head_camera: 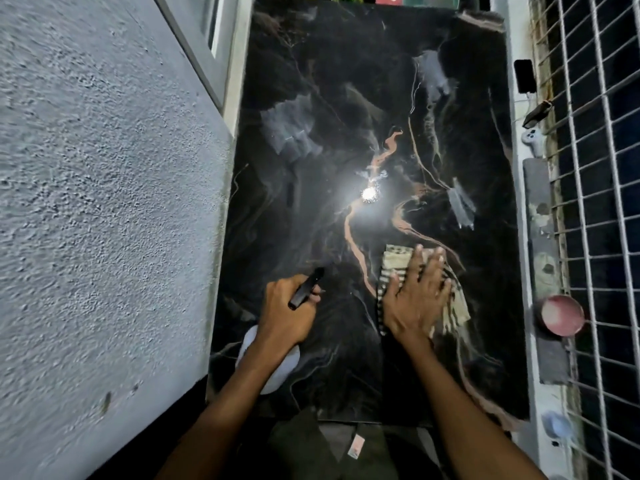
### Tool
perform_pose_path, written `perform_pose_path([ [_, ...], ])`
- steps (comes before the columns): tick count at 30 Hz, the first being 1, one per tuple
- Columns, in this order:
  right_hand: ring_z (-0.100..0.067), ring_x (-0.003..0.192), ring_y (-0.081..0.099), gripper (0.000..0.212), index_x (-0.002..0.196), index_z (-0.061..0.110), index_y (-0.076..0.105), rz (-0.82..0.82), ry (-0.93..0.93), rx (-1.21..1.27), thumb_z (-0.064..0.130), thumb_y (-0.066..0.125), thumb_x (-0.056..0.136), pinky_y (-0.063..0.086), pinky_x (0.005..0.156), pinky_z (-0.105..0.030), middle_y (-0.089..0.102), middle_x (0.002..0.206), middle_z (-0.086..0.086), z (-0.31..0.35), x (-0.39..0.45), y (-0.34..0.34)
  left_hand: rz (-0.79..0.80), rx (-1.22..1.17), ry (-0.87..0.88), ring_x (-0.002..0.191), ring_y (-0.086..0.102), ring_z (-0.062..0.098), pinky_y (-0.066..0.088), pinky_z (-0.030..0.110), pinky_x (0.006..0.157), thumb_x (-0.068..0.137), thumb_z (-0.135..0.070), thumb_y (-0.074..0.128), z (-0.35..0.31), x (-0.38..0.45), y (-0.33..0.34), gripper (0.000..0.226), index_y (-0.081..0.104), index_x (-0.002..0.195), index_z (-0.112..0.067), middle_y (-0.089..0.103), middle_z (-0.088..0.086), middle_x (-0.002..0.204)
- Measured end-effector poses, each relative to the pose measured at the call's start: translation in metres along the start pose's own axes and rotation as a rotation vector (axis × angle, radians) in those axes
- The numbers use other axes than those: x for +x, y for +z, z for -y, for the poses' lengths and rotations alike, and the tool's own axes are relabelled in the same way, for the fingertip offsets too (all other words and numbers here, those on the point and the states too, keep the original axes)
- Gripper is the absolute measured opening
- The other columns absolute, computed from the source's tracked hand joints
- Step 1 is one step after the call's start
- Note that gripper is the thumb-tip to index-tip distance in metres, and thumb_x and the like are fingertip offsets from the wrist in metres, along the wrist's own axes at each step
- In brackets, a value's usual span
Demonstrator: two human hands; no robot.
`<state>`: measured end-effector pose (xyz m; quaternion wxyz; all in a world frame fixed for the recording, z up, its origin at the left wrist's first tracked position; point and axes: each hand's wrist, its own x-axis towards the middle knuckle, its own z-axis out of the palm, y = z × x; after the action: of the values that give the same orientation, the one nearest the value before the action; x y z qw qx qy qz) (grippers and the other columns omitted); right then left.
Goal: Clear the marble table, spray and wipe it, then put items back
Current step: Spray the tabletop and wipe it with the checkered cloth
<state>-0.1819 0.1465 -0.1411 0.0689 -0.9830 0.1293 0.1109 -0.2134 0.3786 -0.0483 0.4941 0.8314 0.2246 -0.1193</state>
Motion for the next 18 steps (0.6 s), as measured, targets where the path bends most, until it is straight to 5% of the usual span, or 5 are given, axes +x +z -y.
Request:
perform_pose_path([
  [3, -0.034, 0.159, 0.002, 0.074, 0.165, 0.027, 0.006, -0.001, -0.139, -0.004, 0.057, 0.025, 0.099, 0.011, 0.125, -0.061, 0.002, 0.171, -0.017, 0.067, 0.003, 0.005, -0.036, -0.03, -0.021, 0.062, 0.072, 0.016, 0.058, 0.047, 0.048, 0.071, -0.016, 0.059, 0.015, -0.006, -0.013, 0.021, 0.073, 0.069, -0.031, 0.075, -0.007, 0.069],
  [6, -0.034, 0.159, -0.003, 0.076, 0.164, 0.031, 0.011, 0.038, -0.388, 0.058, 0.065, 0.03, 0.099, 0.003, 0.126, -0.057, -0.006, 0.17, -0.013, 0.143, -0.014, 0.014, -0.075, -0.019, -0.03, 0.063, 0.072, 0.019, 0.058, 0.051, 0.05, 0.07, -0.023, 0.057, 0.026, -0.008, -0.026, 0.016, 0.073, 0.074, -0.022, 0.074, -0.003, 0.067],
  [12, -0.029, 0.159, -0.01, 0.074, 0.164, 0.033, 0.009, 0.198, -0.894, 0.01, 0.045, 0.039, 0.097, 0.009, 0.125, -0.055, -0.01, 0.171, -0.013, 0.201, -0.045, 0.027, -0.165, 0.024, -0.07, 0.069, 0.074, 0.019, 0.061, 0.049, 0.064, 0.071, -0.016, 0.062, 0.03, -0.01, -0.045, 0.015, 0.073, 0.078, -0.024, 0.075, -0.002, 0.069],
  [14, -0.025, 0.16, -0.007, 0.084, 0.163, 0.035, 0.014, 0.17, -0.886, 0.05, 0.04, 0.051, 0.088, 0.006, 0.127, -0.051, -0.007, 0.172, -0.009, 0.182, -0.038, 0.025, -0.175, 0.053, -0.038, 0.068, 0.073, 0.018, 0.059, 0.047, 0.063, 0.072, -0.021, 0.063, 0.027, -0.01, -0.048, 0.011, 0.073, 0.077, -0.021, 0.074, -0.002, 0.068],
  [18, -0.02, 0.16, 0.001, 0.07, 0.162, 0.04, 0.019, 0.06, -0.612, 0.098, 0.052, 0.044, 0.098, 0.006, 0.128, -0.05, 0.005, 0.173, -0.004, 0.098, -0.011, 0.015, -0.15, 0.023, -0.086, 0.066, 0.072, 0.024, 0.059, 0.052, 0.059, 0.067, -0.028, 0.057, 0.015, -0.007, -0.037, 0.018, 0.071, 0.076, -0.022, 0.072, 0.001, 0.066],
])
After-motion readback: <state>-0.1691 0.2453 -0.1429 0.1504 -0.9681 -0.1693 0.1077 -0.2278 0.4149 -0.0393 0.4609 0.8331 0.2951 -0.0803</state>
